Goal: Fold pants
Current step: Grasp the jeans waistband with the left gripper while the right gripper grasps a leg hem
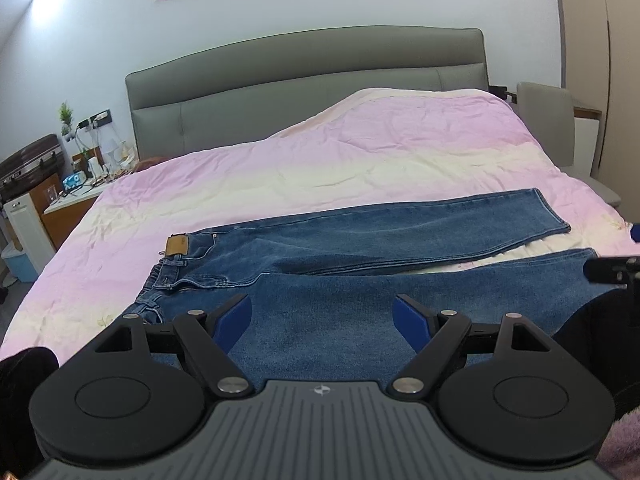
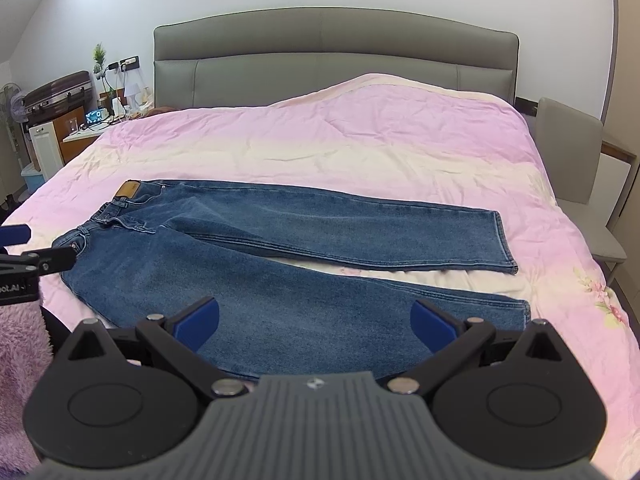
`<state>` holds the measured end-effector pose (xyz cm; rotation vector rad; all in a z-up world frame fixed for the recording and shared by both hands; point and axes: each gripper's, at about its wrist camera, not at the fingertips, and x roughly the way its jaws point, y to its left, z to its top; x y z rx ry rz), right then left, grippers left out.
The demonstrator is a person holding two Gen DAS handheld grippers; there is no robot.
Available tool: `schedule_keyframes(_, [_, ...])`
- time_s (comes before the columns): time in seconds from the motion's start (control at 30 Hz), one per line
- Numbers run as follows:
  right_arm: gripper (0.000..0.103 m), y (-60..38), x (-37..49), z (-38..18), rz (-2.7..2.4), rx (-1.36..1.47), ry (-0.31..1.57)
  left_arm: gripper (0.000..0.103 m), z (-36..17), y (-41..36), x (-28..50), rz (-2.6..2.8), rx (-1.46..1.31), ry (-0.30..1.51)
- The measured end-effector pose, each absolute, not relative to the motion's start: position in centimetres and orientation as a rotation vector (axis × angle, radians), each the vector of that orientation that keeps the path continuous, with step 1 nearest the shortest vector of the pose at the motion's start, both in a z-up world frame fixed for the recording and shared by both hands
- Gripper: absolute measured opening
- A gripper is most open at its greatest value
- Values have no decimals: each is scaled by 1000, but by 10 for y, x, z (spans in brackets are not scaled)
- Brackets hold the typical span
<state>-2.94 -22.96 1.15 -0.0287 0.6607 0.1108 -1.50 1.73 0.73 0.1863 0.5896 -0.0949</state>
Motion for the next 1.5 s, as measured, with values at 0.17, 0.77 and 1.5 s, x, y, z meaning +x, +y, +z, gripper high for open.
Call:
schedule_keyframes(0.17, [98,-254,-17,8,97,-55,643,90,6,32,3,-143,299,622])
schedule_keyframes(0.77, [65,-384,47,-33,-20,-145,762,79,-58,137,113,-279,796,847])
schedule_keyframes(1.5, [58,-455,47,-103,201,-427,1050,75,-210,156,157,-340,1060,1199])
